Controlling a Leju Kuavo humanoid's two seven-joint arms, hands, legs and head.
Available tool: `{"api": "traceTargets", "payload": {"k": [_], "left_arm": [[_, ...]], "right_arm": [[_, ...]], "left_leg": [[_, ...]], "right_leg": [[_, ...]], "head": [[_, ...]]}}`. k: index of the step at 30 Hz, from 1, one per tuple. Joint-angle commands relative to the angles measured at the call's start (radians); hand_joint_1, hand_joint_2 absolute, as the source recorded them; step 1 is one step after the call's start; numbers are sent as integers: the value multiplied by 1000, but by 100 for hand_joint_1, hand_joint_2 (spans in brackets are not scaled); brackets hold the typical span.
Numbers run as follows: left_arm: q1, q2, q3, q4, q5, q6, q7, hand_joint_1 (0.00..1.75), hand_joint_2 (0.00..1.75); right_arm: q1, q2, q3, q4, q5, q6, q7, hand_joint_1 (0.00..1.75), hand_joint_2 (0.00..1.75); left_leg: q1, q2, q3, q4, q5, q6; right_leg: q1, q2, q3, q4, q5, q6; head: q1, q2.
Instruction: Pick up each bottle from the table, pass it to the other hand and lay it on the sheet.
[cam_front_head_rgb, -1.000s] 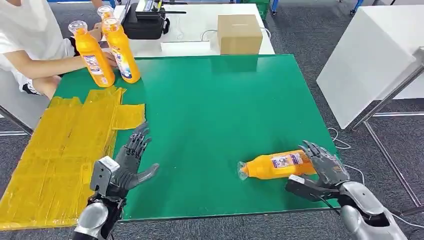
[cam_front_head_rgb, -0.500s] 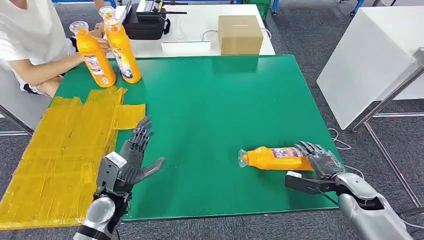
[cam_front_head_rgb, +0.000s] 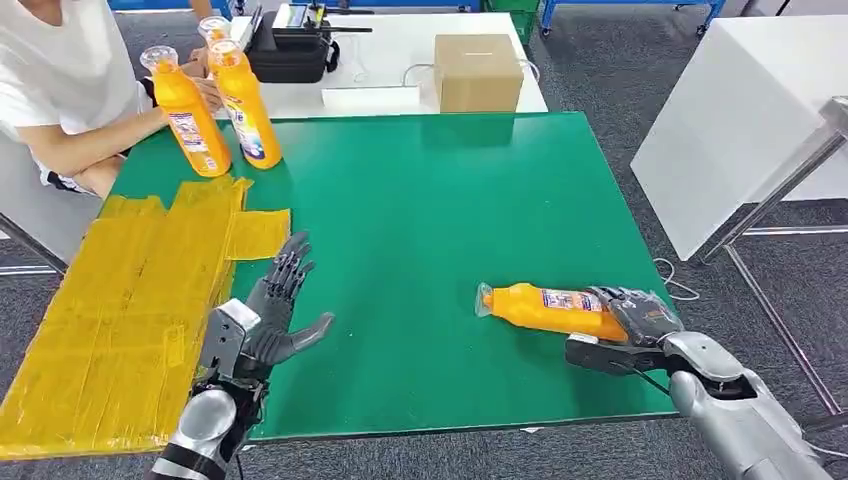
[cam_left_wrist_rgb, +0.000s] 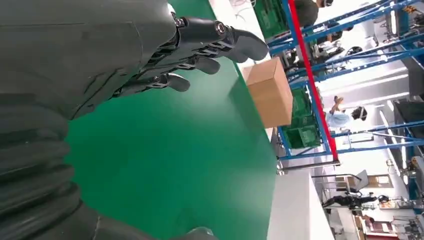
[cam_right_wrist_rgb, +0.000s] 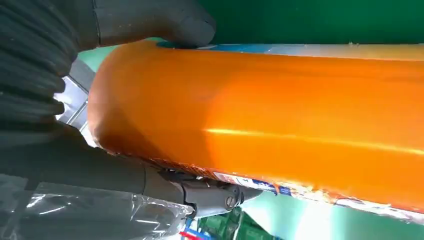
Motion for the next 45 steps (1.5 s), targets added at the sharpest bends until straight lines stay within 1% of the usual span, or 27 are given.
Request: {"api": "traceTargets", "payload": {"k": [1,6,8,9,10,11,12,13,14,15,19,22,23,24,25,26,27,29,31,35,36,37,39,40,41,42,45], "left_arm": [[-31,2,-17,62,3,1,1,0,175],[-32,2,-17,62,3,1,1,0,175],[-27,0,-13,55,2,0,5,0,175],[-20,2,-14,41,-5,-5,13,0,175],[-17,4,-15,33,-10,-7,17,0,175],[-11,4,-14,16,-20,-9,24,0,175],[-9,7,-20,3,-42,-9,36,0,175],[-10,9,-27,-6,-54,-14,45,0,175],[-12,10,-34,-12,-62,-18,52,0,175],[-23,17,-53,-9,-73,-29,60,0,175],[-34,15,-60,2,-73,-30,60,0,175],[-34,16,-60,4,-73,-30,59,0,175],[-39,21,-71,6,-65,-45,57,0,175],[-49,22,-87,5,-61,-58,55,0,175],[-63,22,-101,8,-53,-71,57,0,175],[-82,19,-117,15,-45,-88,64,0,175],[-106,16,-140,24,-43,-94,69,0,175],[-142,12,-176,38,-34,-108,86,0,175],[-170,6,-197,43,-22,-115,93,0,175],[-204,5,-215,43,5,-123,99,0,175],[-216,6,-224,49,16,-130,99,0,175],[-223,6,-227,53,27,-136,99,0,175],[-236,6,-236,61,43,-149,98,0,175],[-244,5,-241,65,58,-159,96,0,175],[-247,4,-242,65,64,-162,95,0,175],[-254,1,-245,68,96,-178,93,0,175],[-266,3,-242,73,165,-196,88,0,175]], "right_arm": [[11,66,45,104,12,-29,17,175,175],[11,64,44,105,11,-28,16,175,175],[17,98,7,103,17,-85,23,175,175],[24,147,-36,96,24,-133,29,175,175],[28,176,-60,88,28,-165,32,175,175],[39,238,-112,64,21,-216,37,175,175],[56,315,-185,25,-5,-302,37,175,175],[67,366,-222,-8,-2,-363,41,175,175],[80,421,-265,-50,-47,-406,16,175,175],[96,471,-305,-105,-130,-429,-24,175,175],[104,469,-303,-131,-129,-426,-17,175,175],[104,465,-307,-129,-131,-425,-17,175,175],[110,497,-349,-144,-198,-460,-74,175,175],[112,541,-380,-175,-279,-468,-127,175,175],[113,561,-383,-196,-302,-472,-141,175,175],[112,580,-379,-217,-311,-483,-145,175,175],[110,598,-370,-239,-344,-481,-154,175,175],[103,617,-352,-248,-359,-508,-162,175,175],[95,631,-342,-243,-377,-526,-169,175,175],[74,648,-313,-219,-428,-510,-202,175,175],[60,644,-290,-200,-448,-478,-209,175,175],[47,644,-271,-184,-447,-465,-211,175,175],[19,648,-239,-146,-460,-424,-215,175,175],[4,657,-227,-126,-487,-399,-225,175,175],[-1,661,-220,-119,-500,-383,-230,175,175],[-14,668,-202,-98,-542,-336,-250,175,175],[-37,676,-145,-51,-581,-264,-267,175,175]], "left_leg": [[2,0,3,-2,0,-3],[2,0,3,-2,0,-3],[2,0,3,-2,0,-2],[2,0,4,-2,0,-3],[3,0,4,-3,1,-3],[2,2,4,-1,0,-2],[3,3,5,-3,0,-3],[3,4,4,-2,0,-3],[3,6,3,-2,-1,-3],[4,8,5,-4,0,-5],[2,3,-2,-1,0,-4],[3,-1,-2,-1,0,-3],[3,-2,-2,0,0,-3],[2,-1,-5,0,1,-2],[3,0,-1,-1,-1,-4],[2,-1,-6,0,1,-3],[3,0,-5,1,0,-4],[2,-2,-9,1,1,-3],[2,-2,-7,1,1,-4],[2,-2,-7,0,1,-3],[1,-2,-8,0,1,-3],[2,-1,-5,0,0,-5],[1,-1,-8,0,1,-2],[2,1,-4,0,0,-4],[2,1,-7,0,1,-3],[2,2,-5,0,0,-4],[2,0,-7,0,1,-3]], "right_leg": [[2,-1,4,-4,1,-2],[2,-1,4,-3,1,-2],[2,0,3,-2,1,-1],[2,-1,4,-3,1,-2],[3,-1,5,-4,1,-2],[2,2,3,-2,1,-1],[3,3,4,-4,1,-2],[3,4,3,-3,2,-2],[3,5,2,-2,2,-2],[4,6,3,-4,2,-4],[2,2,-3,1,0,-2],[2,-1,-2,1,-1,-1],[3,-1,-2,1,-1,-1],[2,0,-4,2,-1,-1],[3,0,0,1,-2,-2],[2,1,-5,2,-1,-2],[2,1,-4,3,-2,-2],[1,-1,-8,3,-1,-2],[1,-1,-6,3,-1,-3],[1,-1,-7,2,-1,-2],[1,0,-7,2,-1,-2],[2,-1,-4,2,-2,-3],[1,1,-7,2,0,-1],[2,1,-4,2,-1,-2],[1,2,-7,2,0,-2],[2,3,-5,2,-1,-2],[1,1,-7,2,0,-2]], "head": [[0,0],[0,0],[0,0],[0,0],[0,0],[0,0],[0,0],[0,0],[0,0],[0,0],[-1,0],[0,0],[0,0],[0,0],[0,0],[0,0],[0,0],[0,0],[0,0],[0,0],[0,0],[0,0],[0,0],[0,0],[0,0],[0,0],[0,0]]}}
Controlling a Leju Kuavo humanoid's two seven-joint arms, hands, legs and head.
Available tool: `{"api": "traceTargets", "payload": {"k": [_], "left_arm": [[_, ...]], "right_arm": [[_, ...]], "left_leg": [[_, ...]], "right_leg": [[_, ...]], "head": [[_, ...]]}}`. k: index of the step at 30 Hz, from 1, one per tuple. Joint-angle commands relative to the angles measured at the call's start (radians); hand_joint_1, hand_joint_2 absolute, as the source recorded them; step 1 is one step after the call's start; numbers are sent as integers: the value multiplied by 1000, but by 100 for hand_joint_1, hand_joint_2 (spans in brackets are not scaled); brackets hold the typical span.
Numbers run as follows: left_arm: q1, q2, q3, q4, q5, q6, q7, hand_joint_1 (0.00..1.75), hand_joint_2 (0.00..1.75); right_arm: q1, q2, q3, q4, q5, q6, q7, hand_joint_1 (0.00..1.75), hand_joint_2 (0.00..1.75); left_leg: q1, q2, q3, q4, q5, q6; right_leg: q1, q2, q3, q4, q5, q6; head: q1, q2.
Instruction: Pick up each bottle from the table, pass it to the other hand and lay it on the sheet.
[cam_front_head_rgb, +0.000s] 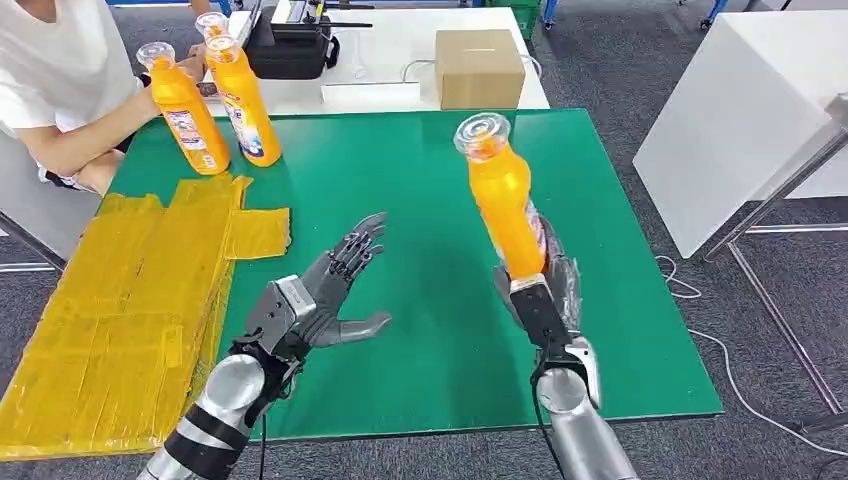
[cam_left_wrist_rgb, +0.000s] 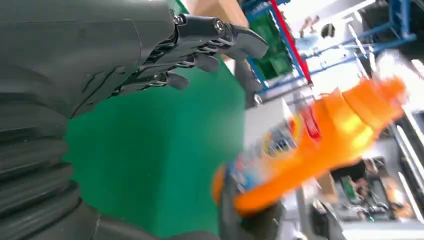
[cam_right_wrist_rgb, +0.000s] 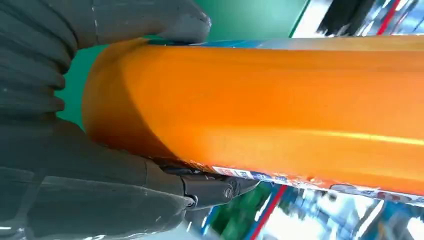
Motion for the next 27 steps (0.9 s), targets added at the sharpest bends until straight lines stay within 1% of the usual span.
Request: {"api": "traceTargets", "payload": {"k": [1,2,3,6,8,10,11,12,14,15,16,20,24,25,26,27], "left_arm": [[-93,6,-42,83,123,-44,-5,0,175],[-99,7,-43,84,135,-49,-4,0,175],[-104,7,-48,85,139,-50,-3,0,175],[-120,4,-63,94,151,-54,-1,0,175],[-124,2,-67,98,153,-54,-1,0,175],[-128,-1,-74,102,161,-54,1,0,175],[-130,-3,-77,106,163,-53,2,0,175],[-131,-3,-78,107,163,-53,2,0,175],[-131,-4,-78,109,164,-52,3,0,175],[-133,-5,-78,113,168,-52,4,0,175],[-135,-6,-77,116,169,-52,5,0,175],[-138,-10,-73,135,172,-48,5,0,175],[-138,-10,-73,135,172,-48,5,0,175],[-138,-10,-73,135,172,-48,5,0,175],[-138,-10,-73,135,172,-48,5,0,175],[-140,-11,-72,144,172,-46,5,0,175]], "right_arm": [[-129,47,148,193,-114,170,-41,175,175],[-138,53,165,216,-114,177,-41,175,175],[-148,59,184,240,-123,198,-40,175,175],[-175,78,252,324,-124,236,-42,175,175],[-180,89,272,348,-123,238,-46,175,175],[-190,97,319,384,-105,243,-47,175,175],[-191,104,344,397,-96,247,-48,175,175],[-191,106,348,399,-94,246,-47,175,175],[-190,111,361,405,-88,242,-48,175,175],[-192,111,378,410,-80,247,-48,175,175],[-191,115,401,413,-63,248,-47,175,175],[-181,128,471,414,-11,232,-39,175,175],[-181,128,471,414,-11,232,-39,175,175],[-181,128,471,414,-11,232,-39,175,175],[-181,128,471,414,-11,232,-39,175,175],[-183,125,480,413,-6,232,-37,175,175]], "left_leg": [[1,2,3,0,-1,-2],[1,2,2,0,-1,-2],[2,4,4,-1,-1,-2],[2,4,4,0,-1,-2],[2,3,3,0,-1,-2],[2,3,5,-1,-2,-3],[1,1,2,0,-1,-2],[2,2,4,-1,-1,-2],[2,2,3,0,-1,-2],[2,2,6,-1,-2,-3],[2,1,3,0,-1,-2],[2,1,2,0,-1,-2],[1,0,2,0,-1,-2],[2,1,6,-1,-2,-4],[1,-1,2,-1,0,-2],[1,-1,2,0,-1,-2]], "right_leg": [[2,1,3,-1,0,-1],[1,1,2,-1,0,-1],[2,3,3,-1,0,-1],[2,2,3,-1,0,-2],[2,2,3,-1,0,-1],[2,1,5,-1,-1,-2],[1,0,2,-1,0,-1],[2,1,4,-1,-1,-1],[2,1,3,-1,0,-1],[2,0,6,-2,-1,-2],[2,-1,3,-1,-1,-1],[2,0,2,0,-1,-1],[1,0,1,0,-1,-1],[2,-1,6,-1,-2,-2],[1,-1,1,0,-1,-1],[1,-2,2,0,-1,-1]], "head": [[0,0],[0,0],[0,0],[0,0],[0,0],[0,0],[0,0],[0,0],[0,0],[0,0],[0,0],[0,0],[1,0],[0,0],[-1,0],[0,0]]}}
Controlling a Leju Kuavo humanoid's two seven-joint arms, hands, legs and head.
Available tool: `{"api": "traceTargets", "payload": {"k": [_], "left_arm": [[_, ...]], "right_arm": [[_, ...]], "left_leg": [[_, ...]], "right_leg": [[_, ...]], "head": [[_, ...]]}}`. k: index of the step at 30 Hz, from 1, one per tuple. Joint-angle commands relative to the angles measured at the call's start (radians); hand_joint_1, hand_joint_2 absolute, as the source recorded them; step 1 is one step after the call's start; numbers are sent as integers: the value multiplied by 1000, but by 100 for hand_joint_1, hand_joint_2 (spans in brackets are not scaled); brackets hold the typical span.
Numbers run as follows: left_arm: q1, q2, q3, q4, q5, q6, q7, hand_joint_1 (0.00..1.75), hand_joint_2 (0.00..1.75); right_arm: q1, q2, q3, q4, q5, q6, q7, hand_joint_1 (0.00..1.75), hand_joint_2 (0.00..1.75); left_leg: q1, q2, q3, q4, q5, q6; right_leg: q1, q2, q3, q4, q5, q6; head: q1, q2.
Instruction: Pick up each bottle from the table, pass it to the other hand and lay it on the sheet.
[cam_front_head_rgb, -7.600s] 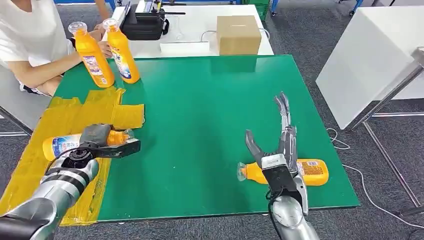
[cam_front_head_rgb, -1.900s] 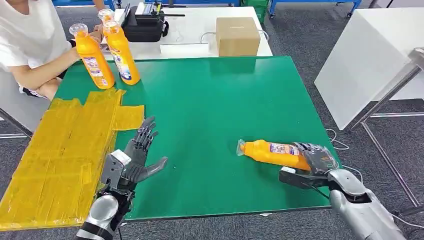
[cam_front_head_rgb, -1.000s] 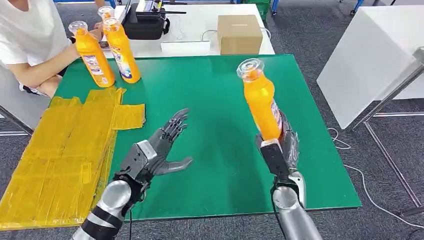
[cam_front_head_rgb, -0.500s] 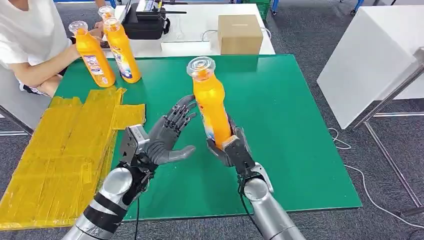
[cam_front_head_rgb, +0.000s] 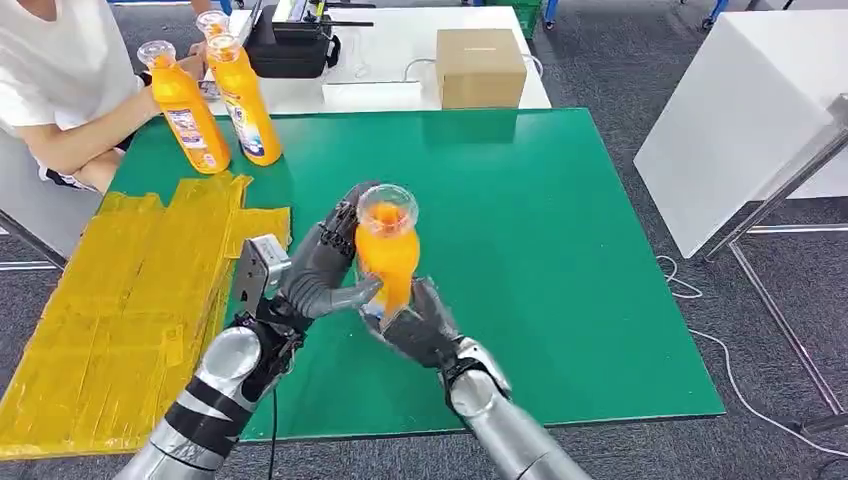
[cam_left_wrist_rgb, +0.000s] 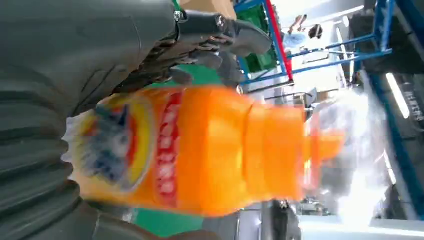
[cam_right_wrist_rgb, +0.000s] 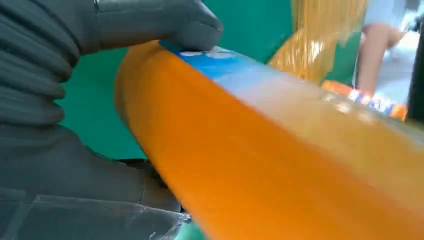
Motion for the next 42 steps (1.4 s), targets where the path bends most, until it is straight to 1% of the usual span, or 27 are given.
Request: {"api": "traceTargets", "payload": {"k": [1,4,6,7,11,12,14,15,22,23,27,28,30,32,33,36,37,42], "left_arm": [[-55,-5,-53,87,-1,-5,6,0,175],[-59,-12,-42,110,-25,33,-3,0,175],[-62,-15,-39,123,-64,78,-11,0,175],[-61,-19,-33,128,-64,79,-11,0,175],[-61,-18,-30,134,-64,80,-11,0,175],[-61,-20,-28,136,-90,111,-20,0,175],[-60,-22,-28,137,-100,124,-21,0,175],[-58,-24,-30,139,-124,148,-25,0,175],[-44,-31,-40,148,-307,310,-37,0,175],[-43,-30,-39,148,-311,312,-37,0,175],[-43,-30,-39,148,-311,312,-37,0,175],[-43,-30,-39,148,-311,312,-37,0,175],[-42,-31,-38,147,-315,312,-37,0,175],[-39,-31,-35,149,-355,333,-31,0,175],[-35,-33,-28,149,-356,331,-31,0,175],[-24,-29,-18,145,-373,327,-29,0,175],[-19,-28,-14,142,-375,326,-29,0,175],[-8,-26,1,141,-368,298,-22,0,175]], "right_arm": [[-46,5,126,90,24,-1,6,175,175],[-45,5,152,98,28,-25,17,175,175],[-44,3,157,104,25,-37,20,175,175],[-45,2,160,106,25,-41,20,175,175],[-45,2,161,107,25,-42,20,175,175],[-46,1,163,109,26,-47,21,175,175],[-46,1,164,110,26,-48,23,175,175],[-43,-1,162,112,22,-50,23,175,175],[-21,-8,139,105,11,-69,25,175,175],[-20,-8,138,104,11,-69,25,175,175],[-20,-8,138,104,11,-69,25,175,175],[-20,-8,138,104,11,-69,25,175,175],[-19,-8,137,100,11,-69,26,175,175],[-11,-9,126,91,11,-75,31,175,175],[-6,-10,118,85,11,-81,33,175,175],[5,-16,94,59,20,-118,47,175,175],[9,-19,88,44,19,-118,49,175,175],[18,-32,57,-2,31,-141,68,175,175]], "left_leg": [[2,0,4,0,-1,-2],[2,3,6,-1,-2,-3],[2,1,4,-1,-1,-2],[1,0,2,0,-1,-1],[1,0,3,-1,-1,-2],[2,0,4,-1,-1,-2],[1,0,2,0,-1,-1],[1,1,3,-1,-1,-2],[1,0,3,-1,-1,-2],[1,0,4,-1,-1,-2],[1,0,3,-1,-1,-2],[1,1,5,-1,-2,-3],[1,0,2,-1,-1,-2],[1,0,3,-1,-1,-2],[1,0,2,-1,0,-1],[1,0,4,-1,-1,-2],[1,0,2,-1,-1,-1],[1,1,4,-1,-2,-2]], "right_leg": [[2,-2,4,-1,-1,-1],[2,0,6,-1,-1,-2],[2,-1,5,-1,-1,-1],[1,-1,3,-1,-1,-1],[1,-1,4,-1,-1,-1],[2,-2,5,-1,-1,-1],[1,-1,2,-1,-1,-1],[1,-1,4,-1,-1,-1],[1,-1,3,-1,-1,-1],[1,-2,5,-2,-1,-1],[1,-1,3,-1,-1,-1],[1,-1,6,-2,-1,-1],[1,-1,3,-1,-1,-1],[1,-1,4,-1,-1,-1],[1,-1,2,-1,0,-1],[1,-1,5,-2,-1,-1],[1,-1,3,-1,-1,-1],[1,0,5,-1,-1,-1]], "head": [[2,0],[2,0],[1,0],[2,0],[2,0],[1,0],[1,0],[2,0],[2,0],[2,0],[2,0],[2,0],[2,0],[2,0],[2,0],[2,0],[2,0],[2,0]]}}
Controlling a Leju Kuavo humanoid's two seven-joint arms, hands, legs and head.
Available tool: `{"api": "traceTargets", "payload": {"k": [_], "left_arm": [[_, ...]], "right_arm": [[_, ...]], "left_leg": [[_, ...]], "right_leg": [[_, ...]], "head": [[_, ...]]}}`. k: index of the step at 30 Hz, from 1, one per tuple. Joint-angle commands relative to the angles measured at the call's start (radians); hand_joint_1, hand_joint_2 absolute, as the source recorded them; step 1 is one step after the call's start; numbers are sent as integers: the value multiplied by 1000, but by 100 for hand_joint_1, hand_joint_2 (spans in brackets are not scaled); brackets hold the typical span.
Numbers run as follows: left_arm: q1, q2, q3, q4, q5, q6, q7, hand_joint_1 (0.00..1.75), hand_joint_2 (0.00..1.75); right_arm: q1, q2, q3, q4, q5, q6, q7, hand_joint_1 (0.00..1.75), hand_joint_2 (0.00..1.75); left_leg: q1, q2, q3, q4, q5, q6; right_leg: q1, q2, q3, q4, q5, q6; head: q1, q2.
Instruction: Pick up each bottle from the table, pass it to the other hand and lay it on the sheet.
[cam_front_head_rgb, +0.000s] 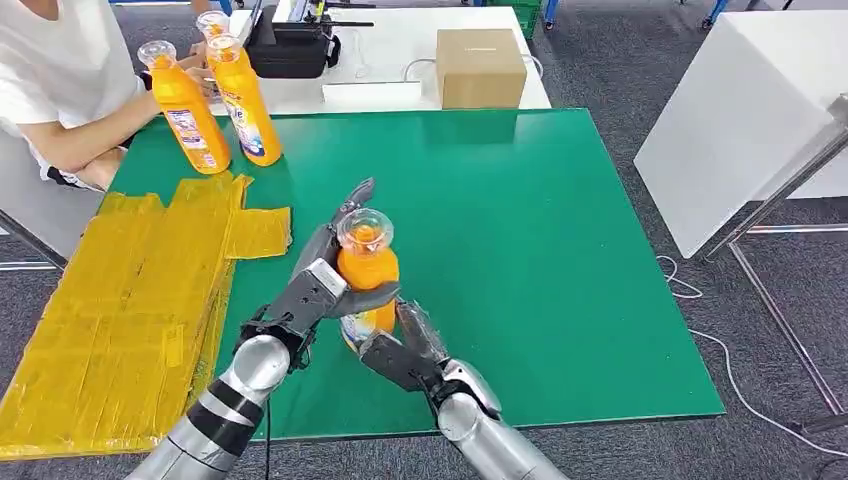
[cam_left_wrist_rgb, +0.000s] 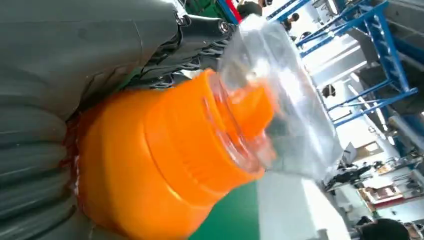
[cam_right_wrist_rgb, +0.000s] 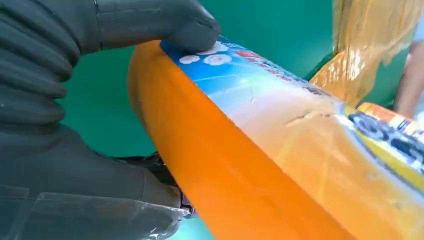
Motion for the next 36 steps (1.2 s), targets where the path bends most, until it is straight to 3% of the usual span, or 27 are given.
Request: {"api": "traceTargets", "payload": {"k": [1,10,25,26,36], "left_arm": [[-2,6,17,67,9,-38,17,0,175],[-4,9,29,120,79,-161,36,0,175],[15,-1,68,117,153,-176,19,3,175],[21,-7,80,110,165,-165,10,175,175],[27,-11,88,101,177,-158,1,175,175]], "right_arm": [[-4,-33,-27,-67,22,-27,18,175,175],[8,-24,-38,-78,74,-86,16,175,175],[8,-20,-25,-58,84,-101,16,175,175],[8,-19,-25,-56,84,-101,16,175,175],[7,-19,-23,-53,83,-101,16,175,175]], "left_leg": [[2,1,6,-1,-2,-3],[0,1,3,-1,-1,-2],[1,1,2,-1,-1,-1],[1,2,3,-1,-1,-2],[1,1,3,-1,-1,-2]], "right_leg": [[2,-1,6,-2,-1,-2],[0,0,3,-1,-1,-1],[1,0,2,-1,0,-1],[1,0,3,-1,-1,-1],[1,0,3,-1,-1,-1]], "head": [[0,0],[0,0],[0,0],[0,0],[0,0]]}}
